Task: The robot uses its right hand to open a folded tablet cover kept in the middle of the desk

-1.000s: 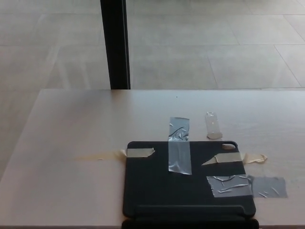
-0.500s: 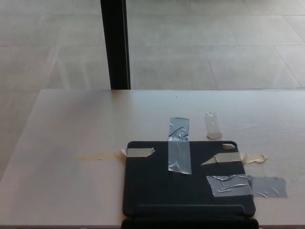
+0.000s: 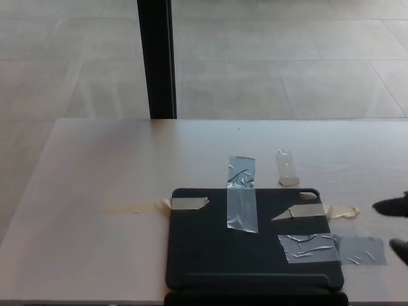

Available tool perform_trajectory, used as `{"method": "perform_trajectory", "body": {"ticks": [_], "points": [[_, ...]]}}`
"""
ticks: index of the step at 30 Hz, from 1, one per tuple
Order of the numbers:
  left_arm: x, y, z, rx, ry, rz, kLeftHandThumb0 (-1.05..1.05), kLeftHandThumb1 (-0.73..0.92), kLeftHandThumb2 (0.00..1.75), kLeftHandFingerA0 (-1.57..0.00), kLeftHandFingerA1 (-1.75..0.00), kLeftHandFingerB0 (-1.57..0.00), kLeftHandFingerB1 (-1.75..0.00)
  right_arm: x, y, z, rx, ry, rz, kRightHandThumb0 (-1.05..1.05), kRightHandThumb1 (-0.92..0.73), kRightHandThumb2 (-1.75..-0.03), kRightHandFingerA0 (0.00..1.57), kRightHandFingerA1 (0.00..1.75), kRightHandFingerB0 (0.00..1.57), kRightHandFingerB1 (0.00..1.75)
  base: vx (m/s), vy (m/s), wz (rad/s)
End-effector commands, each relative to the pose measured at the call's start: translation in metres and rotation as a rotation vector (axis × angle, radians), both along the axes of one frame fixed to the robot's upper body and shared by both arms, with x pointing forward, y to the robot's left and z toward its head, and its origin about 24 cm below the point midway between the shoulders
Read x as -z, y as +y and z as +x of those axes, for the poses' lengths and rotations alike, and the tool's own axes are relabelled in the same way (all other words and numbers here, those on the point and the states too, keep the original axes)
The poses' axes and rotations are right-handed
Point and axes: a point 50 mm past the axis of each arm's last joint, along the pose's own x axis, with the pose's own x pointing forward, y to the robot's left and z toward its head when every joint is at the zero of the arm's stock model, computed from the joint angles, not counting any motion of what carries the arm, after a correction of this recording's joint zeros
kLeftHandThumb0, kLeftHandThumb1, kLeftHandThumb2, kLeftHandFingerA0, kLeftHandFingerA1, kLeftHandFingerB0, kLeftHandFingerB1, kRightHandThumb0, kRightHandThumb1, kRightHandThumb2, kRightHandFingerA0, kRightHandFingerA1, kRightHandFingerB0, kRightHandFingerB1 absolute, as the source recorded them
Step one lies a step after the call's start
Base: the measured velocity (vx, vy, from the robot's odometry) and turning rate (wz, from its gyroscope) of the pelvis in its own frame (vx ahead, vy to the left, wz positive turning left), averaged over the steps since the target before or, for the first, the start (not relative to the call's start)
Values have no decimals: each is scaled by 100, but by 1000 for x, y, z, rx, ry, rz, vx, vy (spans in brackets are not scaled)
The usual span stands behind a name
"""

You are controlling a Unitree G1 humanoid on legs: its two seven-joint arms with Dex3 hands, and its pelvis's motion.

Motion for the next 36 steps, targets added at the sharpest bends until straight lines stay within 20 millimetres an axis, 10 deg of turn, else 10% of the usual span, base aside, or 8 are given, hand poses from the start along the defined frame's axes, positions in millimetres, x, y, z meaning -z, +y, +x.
{"method": "perform_trajectory", "body": {"ticks": [1,4,5,11,20,21,34,36], "points": [[-4,9,-11,-18,40,26,-81,61,97,-72,-80,-40,-65,-56,-99,-16,365,-263,385,-94,-91,-68,64,51,38,38,0,0,0],[-3,9,-14,-36,37,14,-79,81,64,-75,-80,-41,-61,-44,-137,-30,541,-342,471,-94,-74,-113,61,62,33,52,0,0,0],[-3,9,-16,-37,27,6,-79,81,64,-74,-82,-40,-61,-33,-158,-44,674,-370,493,-96,-90,-67,71,50,42,39,0,0,0],[2,8,-23,-30,41,-2,-78,81,65,-70,-79,-41,-61,25,-210,-99,1047,-510,707,-87,-91,-67,68,55,39,45,0,0,0],[8,5,-30,-35,62,-10,-77,82,66,-70,-80,-41,-61,96,-223,-135,1486,-683,945,-89,-92,-70,56,58,28,45,0,0,0],[8,5,-30,-34,64,-7,-77,82,65,-70,-81,-42,-61,101,-222,-137,1501,-695,951,-87,-77,-117,52,70,23,56,0,0,0],[17,-1,-33,-64,34,-59,-78,79,64,-65,-83,-38,-62,137,-214,-138,1718,-716,1169,-83,-92,-69,66,77,39,54,0,0,0],[17,0,-35,-59,55,-37,-78,81,64,-65,-81,-40,-62,140,-213,-138,1719,-729,1196,-85,-74,-112,60,79,31,61,0,0,0]]}}
